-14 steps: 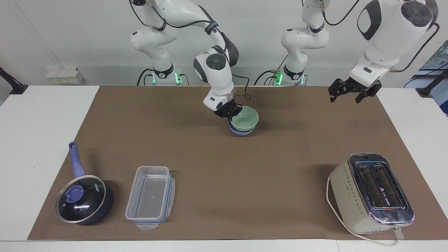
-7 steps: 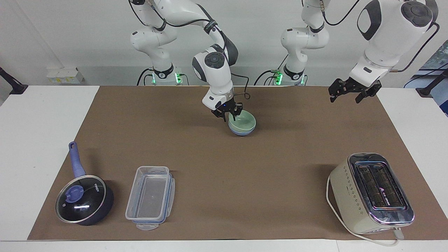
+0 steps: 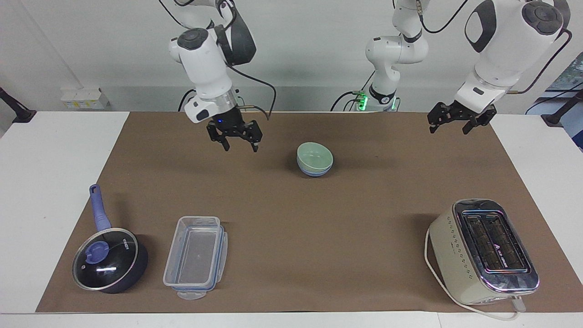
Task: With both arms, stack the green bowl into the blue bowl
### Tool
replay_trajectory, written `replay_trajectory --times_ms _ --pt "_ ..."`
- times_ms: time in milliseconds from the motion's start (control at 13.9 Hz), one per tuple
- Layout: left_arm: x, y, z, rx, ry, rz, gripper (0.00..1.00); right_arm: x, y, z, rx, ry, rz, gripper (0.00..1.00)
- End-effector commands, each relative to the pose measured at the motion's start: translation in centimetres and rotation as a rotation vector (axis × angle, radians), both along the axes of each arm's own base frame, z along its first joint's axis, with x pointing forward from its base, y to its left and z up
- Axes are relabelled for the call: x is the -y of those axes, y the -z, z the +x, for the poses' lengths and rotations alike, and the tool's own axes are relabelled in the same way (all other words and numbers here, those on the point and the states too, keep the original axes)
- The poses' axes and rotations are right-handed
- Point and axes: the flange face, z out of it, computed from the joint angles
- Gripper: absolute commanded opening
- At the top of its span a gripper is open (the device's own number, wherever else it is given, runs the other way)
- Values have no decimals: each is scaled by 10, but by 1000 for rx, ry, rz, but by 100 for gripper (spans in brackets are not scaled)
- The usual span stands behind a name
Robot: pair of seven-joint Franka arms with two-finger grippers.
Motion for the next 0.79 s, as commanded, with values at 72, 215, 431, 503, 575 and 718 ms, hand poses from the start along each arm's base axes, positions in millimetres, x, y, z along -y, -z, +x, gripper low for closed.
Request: replay_trajectory --times_ms 72,215,431,503,575,718 --pt "-1 -3 -1 -8 1 18 100 57 -50 31 61 -6 -118 100" --pt "-1 -3 0 -6 1 18 100 89 -75 39 76 10 -154 100" --pt "-1 -3 0 -6 1 18 100 111 -98 47 -23 44 -157 100" --pt "-1 -3 -1 -8 1 18 100 113 -107 48 -51 47 -159 100" --pt "-1 -3 0 -5 1 18 100 114 -113 46 -73 46 -165 100" --pt "-1 -3 0 -5 1 18 100 116 -115 41 -96 39 -207 100"
